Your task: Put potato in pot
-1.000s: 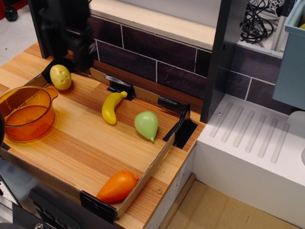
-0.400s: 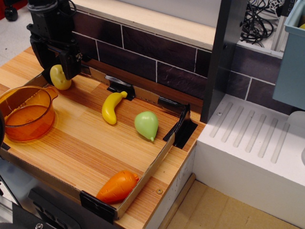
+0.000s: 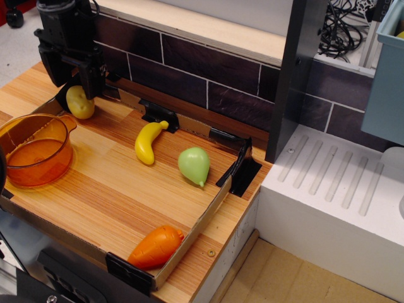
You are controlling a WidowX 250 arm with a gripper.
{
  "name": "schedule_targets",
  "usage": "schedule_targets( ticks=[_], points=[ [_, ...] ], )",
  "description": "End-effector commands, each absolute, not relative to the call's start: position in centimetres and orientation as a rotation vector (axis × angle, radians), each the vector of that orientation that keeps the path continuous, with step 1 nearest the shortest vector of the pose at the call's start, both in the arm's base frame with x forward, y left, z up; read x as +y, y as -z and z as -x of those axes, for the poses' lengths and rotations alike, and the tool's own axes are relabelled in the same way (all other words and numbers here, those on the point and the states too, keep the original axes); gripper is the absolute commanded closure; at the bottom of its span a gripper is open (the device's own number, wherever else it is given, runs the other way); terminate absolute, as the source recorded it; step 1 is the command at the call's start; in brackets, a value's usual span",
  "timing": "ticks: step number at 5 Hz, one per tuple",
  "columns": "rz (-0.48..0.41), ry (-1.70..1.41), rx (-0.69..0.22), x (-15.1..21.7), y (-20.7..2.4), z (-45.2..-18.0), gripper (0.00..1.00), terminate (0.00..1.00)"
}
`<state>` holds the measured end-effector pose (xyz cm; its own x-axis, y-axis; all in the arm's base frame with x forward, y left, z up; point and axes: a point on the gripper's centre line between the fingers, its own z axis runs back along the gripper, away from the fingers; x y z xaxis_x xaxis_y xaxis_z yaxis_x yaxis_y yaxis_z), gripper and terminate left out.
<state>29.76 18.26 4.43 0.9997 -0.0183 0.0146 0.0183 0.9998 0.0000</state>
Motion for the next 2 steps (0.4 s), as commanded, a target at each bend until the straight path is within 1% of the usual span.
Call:
schedule_targets(
  ticks=[1, 2],
  points=[
    [0.006, 0.011, -0.027, 17.94, -3.99, -31.11, 0.0, 0.0],
    [0.007, 0.011, -0.03, 17.86, -3.71, -31.24, 0.0, 0.0]
  ],
)
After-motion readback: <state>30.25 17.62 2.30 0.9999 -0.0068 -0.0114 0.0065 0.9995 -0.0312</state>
